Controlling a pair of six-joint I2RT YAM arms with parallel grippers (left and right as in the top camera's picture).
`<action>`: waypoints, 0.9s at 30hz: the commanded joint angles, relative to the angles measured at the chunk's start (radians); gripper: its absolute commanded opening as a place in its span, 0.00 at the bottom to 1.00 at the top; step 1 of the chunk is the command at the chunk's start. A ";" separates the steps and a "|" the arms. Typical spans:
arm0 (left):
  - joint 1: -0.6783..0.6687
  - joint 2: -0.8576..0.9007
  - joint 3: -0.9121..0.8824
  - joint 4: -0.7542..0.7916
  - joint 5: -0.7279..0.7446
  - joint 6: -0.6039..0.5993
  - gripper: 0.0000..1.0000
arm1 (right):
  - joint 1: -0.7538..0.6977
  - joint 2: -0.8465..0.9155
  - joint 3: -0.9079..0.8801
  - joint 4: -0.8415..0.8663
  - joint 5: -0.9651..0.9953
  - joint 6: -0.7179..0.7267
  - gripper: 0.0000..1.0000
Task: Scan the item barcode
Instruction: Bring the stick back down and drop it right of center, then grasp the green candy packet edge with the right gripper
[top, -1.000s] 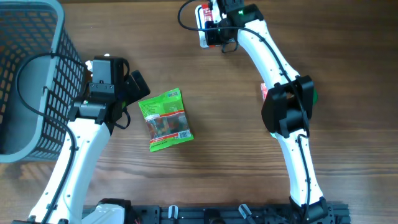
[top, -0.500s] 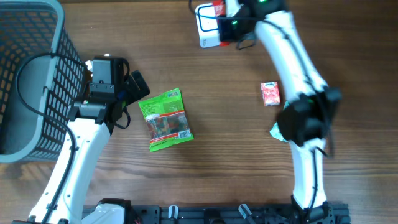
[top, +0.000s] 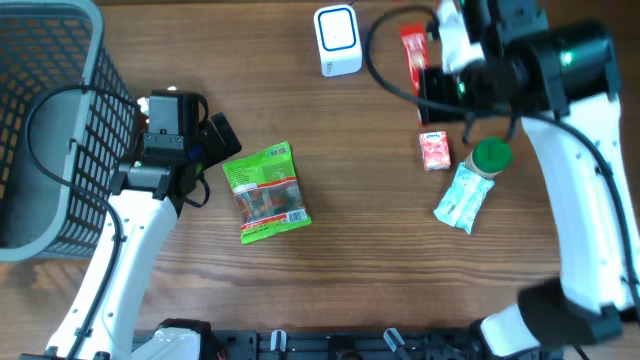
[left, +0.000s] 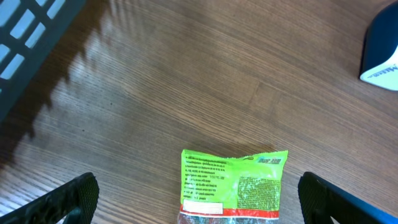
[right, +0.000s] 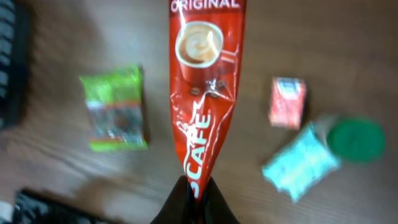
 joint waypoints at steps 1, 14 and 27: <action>0.006 0.001 0.008 0.000 -0.010 0.002 1.00 | 0.003 -0.163 -0.293 0.032 0.136 0.121 0.05; 0.006 0.001 0.008 0.001 -0.010 0.002 1.00 | -0.018 -0.091 -1.183 0.792 0.179 0.053 0.05; 0.006 0.001 0.008 0.000 -0.010 0.002 1.00 | 0.026 -0.063 -0.835 0.803 -0.380 -0.029 0.60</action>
